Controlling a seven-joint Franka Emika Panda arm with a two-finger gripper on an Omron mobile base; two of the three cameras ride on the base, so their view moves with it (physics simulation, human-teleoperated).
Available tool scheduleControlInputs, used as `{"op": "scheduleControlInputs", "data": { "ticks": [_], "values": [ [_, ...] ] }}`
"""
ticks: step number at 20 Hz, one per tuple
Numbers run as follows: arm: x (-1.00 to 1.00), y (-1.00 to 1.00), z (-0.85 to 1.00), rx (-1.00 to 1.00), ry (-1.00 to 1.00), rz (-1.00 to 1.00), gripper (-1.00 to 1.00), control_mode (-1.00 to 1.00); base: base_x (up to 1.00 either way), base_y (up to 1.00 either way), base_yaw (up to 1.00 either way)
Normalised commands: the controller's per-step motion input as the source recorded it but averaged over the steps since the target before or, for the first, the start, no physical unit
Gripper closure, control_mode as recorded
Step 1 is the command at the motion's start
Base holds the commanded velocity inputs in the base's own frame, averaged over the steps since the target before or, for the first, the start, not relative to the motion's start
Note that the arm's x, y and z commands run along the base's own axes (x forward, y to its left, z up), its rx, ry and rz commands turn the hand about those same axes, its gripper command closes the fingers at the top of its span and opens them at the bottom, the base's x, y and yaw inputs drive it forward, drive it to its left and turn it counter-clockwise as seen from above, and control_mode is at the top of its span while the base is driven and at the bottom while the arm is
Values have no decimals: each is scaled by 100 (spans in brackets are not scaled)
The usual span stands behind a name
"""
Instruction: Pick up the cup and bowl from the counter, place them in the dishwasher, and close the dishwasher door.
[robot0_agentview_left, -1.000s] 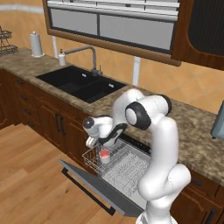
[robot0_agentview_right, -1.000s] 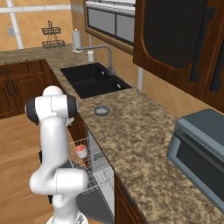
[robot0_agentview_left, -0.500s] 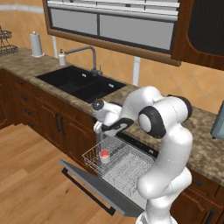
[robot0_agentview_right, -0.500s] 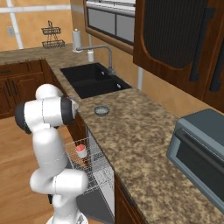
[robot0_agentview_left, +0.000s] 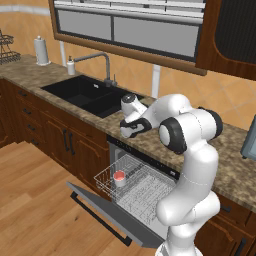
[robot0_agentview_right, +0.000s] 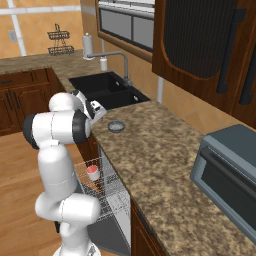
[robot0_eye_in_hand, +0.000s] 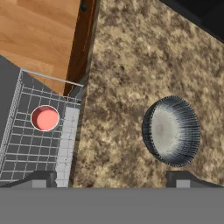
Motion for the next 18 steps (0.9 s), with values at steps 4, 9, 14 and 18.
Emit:
{"op": "scheduleControlInputs", "data": {
  "ticks": [4,9,14,18],
  "values": [
    [39,-29,-17,-6,7,-1,-100,-100,0,0,0],
    [1,-6,-38,-13,1,-7,-100,-100,0,0,0],
    [21,-14,-36,-2,1,-2,-100,-100,0,0,0],
    [42,-17,-16,0,2,0,-100,-100,0,0,0]
  ]
}}
